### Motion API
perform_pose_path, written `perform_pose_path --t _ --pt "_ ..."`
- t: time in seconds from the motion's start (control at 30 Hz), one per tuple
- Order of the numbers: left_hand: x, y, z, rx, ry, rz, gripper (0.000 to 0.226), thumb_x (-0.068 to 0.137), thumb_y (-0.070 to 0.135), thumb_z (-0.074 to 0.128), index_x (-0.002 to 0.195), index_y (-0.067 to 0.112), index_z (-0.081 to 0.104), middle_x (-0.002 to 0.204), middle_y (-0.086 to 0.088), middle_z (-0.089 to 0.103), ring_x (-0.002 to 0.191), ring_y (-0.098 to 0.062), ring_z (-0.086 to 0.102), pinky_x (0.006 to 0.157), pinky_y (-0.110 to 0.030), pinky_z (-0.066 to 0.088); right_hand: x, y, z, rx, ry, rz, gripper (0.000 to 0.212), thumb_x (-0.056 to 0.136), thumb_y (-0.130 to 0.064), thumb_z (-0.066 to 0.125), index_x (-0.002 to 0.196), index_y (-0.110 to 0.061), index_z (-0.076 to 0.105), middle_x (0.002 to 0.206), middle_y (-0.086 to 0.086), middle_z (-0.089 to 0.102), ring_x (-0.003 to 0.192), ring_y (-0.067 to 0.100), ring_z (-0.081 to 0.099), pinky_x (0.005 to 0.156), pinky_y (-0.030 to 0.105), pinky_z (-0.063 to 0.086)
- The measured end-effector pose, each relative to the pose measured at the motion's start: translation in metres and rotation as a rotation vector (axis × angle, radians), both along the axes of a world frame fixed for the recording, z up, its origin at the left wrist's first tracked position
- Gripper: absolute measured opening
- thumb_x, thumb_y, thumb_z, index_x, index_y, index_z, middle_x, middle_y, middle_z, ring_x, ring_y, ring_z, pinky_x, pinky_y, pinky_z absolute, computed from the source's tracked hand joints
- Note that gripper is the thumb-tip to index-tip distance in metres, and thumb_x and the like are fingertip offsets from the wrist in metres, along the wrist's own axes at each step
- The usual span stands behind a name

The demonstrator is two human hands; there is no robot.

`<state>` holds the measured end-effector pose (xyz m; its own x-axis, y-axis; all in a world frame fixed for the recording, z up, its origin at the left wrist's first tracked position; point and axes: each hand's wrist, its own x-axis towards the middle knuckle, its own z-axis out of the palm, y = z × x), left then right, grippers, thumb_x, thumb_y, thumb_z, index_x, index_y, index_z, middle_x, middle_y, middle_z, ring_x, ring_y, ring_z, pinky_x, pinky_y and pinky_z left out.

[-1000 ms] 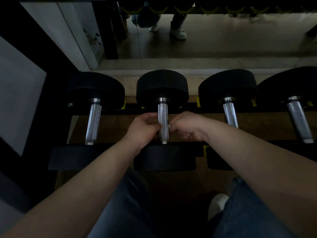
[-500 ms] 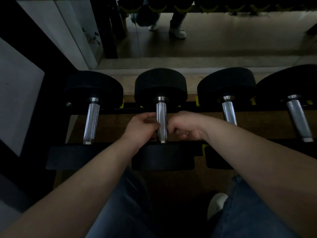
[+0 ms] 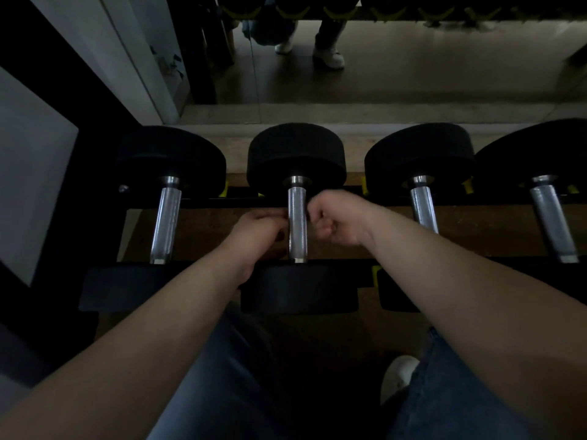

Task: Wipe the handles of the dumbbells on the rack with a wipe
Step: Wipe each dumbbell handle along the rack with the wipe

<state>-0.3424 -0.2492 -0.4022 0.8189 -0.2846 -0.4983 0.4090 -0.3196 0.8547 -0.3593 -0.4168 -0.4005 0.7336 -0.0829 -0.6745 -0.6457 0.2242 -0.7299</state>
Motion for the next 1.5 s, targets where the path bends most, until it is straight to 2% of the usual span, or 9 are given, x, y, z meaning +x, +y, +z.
perform_pose_path --t 0.1,0.3,0.43,0.53,0.73,0.83,1.0,1.23,1.5 --pt "0.001 -0.001 -0.003 -0.029 0.036 0.059 0.031 0.093 0.013 0.059 0.122 0.022 0.068 0.111 -0.007 0.072 0.107 -0.022 0.067 0.076 -0.034 0.058 0.003 -0.005 -0.002 0.034 -0.086 -0.038 0.031 0.076 0.012 0.041 0.082 -0.015 0.054 0.062 -0.004 0.037 0.040 0.007 0.026 0.038 0.020 0.024" --pt "0.004 0.000 -0.007 -0.031 0.051 0.085 0.038 0.091 0.007 0.056 0.124 0.022 0.066 0.111 -0.010 0.073 0.104 -0.023 0.070 0.069 -0.032 0.058 -0.010 0.000 -0.004 -0.272 0.220 0.463 0.041 0.078 0.009 0.042 0.105 -0.013 0.064 0.048 -0.003 0.038 0.035 0.008 0.028 0.035 0.016 0.027" --pt "0.004 -0.001 -0.008 -0.038 0.057 0.073 0.035 0.092 0.006 0.053 0.119 0.022 0.067 0.108 -0.007 0.074 0.103 -0.022 0.070 0.078 -0.036 0.058 -0.001 0.001 -0.001 -0.104 0.082 0.198 0.024 0.079 0.012 0.039 0.079 -0.009 0.051 0.049 -0.001 0.042 0.035 0.007 0.028 0.037 0.016 0.024" --pt "0.004 -0.003 -0.005 -0.018 0.038 0.090 0.031 0.092 0.004 0.052 0.108 0.027 0.065 0.098 -0.004 0.071 0.091 -0.016 0.068 0.069 -0.027 0.057 0.006 -0.002 -0.001 0.052 -0.078 -0.016 0.037 0.071 0.010 0.044 0.099 -0.012 0.053 0.087 0.010 0.049 0.042 0.008 0.030 0.039 0.020 0.027" --pt "0.004 0.002 -0.005 -0.004 0.083 0.093 0.040 0.090 -0.001 0.050 0.122 0.017 0.064 0.112 -0.013 0.071 0.107 -0.027 0.069 0.095 -0.047 0.056 -0.015 0.005 0.000 -0.280 0.118 0.401 0.032 0.078 0.011 0.043 0.090 -0.013 0.060 0.052 -0.002 0.040 0.038 0.009 0.029 0.036 0.017 0.024" --pt "0.004 0.004 -0.003 0.002 0.136 -0.058 0.042 0.094 -0.003 0.044 0.123 0.015 0.068 0.109 -0.010 0.075 0.105 -0.024 0.071 0.092 -0.039 0.057 -0.025 0.009 0.002 -0.428 0.194 0.532 0.028 0.080 0.008 0.047 0.093 -0.012 0.063 0.048 -0.003 0.040 0.037 0.008 0.032 0.038 0.017 0.026" --pt "0.003 0.007 -0.002 0.015 0.113 -0.196 0.035 0.093 -0.005 0.049 0.099 0.019 0.073 0.101 -0.009 0.077 0.095 -0.020 0.072 0.094 -0.037 0.056 -0.029 0.011 0.004 -0.336 0.119 0.361 0.020 0.089 -0.001 0.054 0.102 -0.011 0.065 0.042 -0.004 0.039 0.033 0.007 0.029 0.039 0.020 0.025" --pt "-0.002 0.010 0.001 -0.206 0.049 0.028 0.022 0.097 0.011 0.062 0.118 0.017 0.066 0.102 -0.009 0.077 0.093 -0.021 0.075 0.080 -0.033 0.061 -0.030 0.003 0.011 -0.471 -0.077 0.078 0.016 0.086 -0.011 0.072 0.102 -0.013 0.075 0.091 0.002 0.075 0.055 0.008 0.057 0.043 0.021 0.037" --pt "-0.003 0.003 0.009 -0.124 -0.432 -0.074 0.023 0.091 0.021 0.073 0.113 0.022 0.075 0.101 0.007 0.076 0.092 -0.003 0.071 0.080 -0.021 0.056 -0.032 0.008 0.026 -0.390 -0.330 0.040 0.013 0.087 -0.027 0.077 0.099 -0.028 0.078 0.098 -0.003 0.075 0.068 0.004 0.056 0.052 0.024 0.040"
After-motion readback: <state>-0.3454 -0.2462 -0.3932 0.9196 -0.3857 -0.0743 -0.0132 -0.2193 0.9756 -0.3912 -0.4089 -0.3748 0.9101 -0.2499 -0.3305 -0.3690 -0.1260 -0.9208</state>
